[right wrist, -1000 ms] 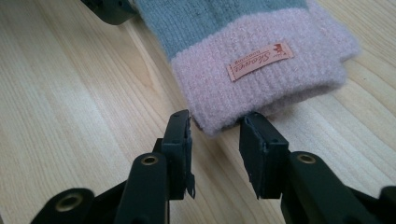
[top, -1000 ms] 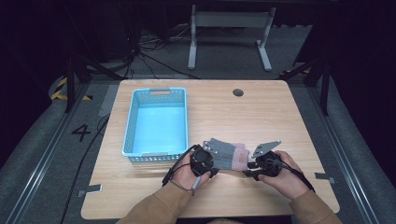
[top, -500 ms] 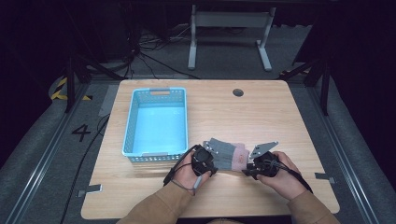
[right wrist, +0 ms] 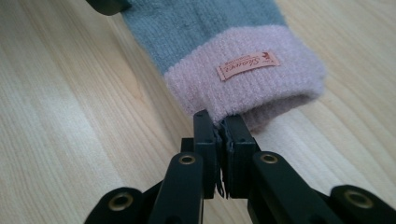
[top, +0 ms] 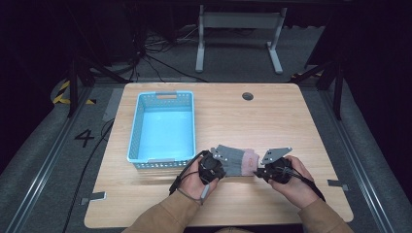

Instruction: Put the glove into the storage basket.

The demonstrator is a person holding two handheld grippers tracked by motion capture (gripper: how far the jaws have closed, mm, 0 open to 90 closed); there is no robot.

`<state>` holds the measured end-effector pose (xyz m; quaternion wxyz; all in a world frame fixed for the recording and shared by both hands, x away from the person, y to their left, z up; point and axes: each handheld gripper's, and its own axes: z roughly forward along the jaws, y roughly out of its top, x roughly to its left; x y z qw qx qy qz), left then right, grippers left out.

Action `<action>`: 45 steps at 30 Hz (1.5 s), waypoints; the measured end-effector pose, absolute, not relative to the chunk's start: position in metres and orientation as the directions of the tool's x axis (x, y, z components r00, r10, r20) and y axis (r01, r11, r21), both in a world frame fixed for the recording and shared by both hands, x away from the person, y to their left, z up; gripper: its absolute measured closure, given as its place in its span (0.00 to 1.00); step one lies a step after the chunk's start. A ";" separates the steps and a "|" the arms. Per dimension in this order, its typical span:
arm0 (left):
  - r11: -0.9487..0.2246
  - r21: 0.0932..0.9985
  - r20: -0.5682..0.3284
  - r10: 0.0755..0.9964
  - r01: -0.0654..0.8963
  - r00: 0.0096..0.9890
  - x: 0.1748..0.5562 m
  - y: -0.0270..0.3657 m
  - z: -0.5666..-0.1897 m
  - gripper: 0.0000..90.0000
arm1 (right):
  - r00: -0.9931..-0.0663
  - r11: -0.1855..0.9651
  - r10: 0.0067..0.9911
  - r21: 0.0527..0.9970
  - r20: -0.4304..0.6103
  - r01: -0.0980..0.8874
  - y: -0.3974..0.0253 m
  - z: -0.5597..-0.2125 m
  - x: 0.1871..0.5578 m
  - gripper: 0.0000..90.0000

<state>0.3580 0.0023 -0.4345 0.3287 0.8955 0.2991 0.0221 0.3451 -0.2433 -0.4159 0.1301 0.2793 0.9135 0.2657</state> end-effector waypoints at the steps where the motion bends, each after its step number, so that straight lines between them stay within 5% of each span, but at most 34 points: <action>1: -0.604 0.607 -0.154 0.549 0.517 0.822 0.357 0.003 -0.433 0.99 | -0.809 0.703 0.580 0.562 -0.098 0.436 -0.243 -0.415 0.345 0.96; 16: -0.574 0.647 -0.136 0.561 0.502 0.817 0.352 0.005 -0.425 0.99 | -0.791 0.700 0.576 0.625 -0.205 0.347 -0.242 -0.405 0.353 0.97; 33: -0.588 0.608 -0.183 0.551 0.534 0.814 0.359 -0.002 -0.437 0.97 | -0.789 0.664 0.603 0.624 -0.119 0.413 -0.251 -0.424 0.370 0.95; 39: -0.586 0.599 -0.191 0.557 0.546 0.808 0.360 -0.001 -0.438 0.90 | -0.780 0.639 0.620 0.633 -0.087 0.438 -0.255 -0.423 0.370 0.85; 45: -0.557 0.623 -0.219 0.550 0.549 0.806 0.359 0.005 -0.433 0.71 | -0.768 0.603 0.637 0.658 -0.058 0.450 -0.262 -0.417 0.368 0.75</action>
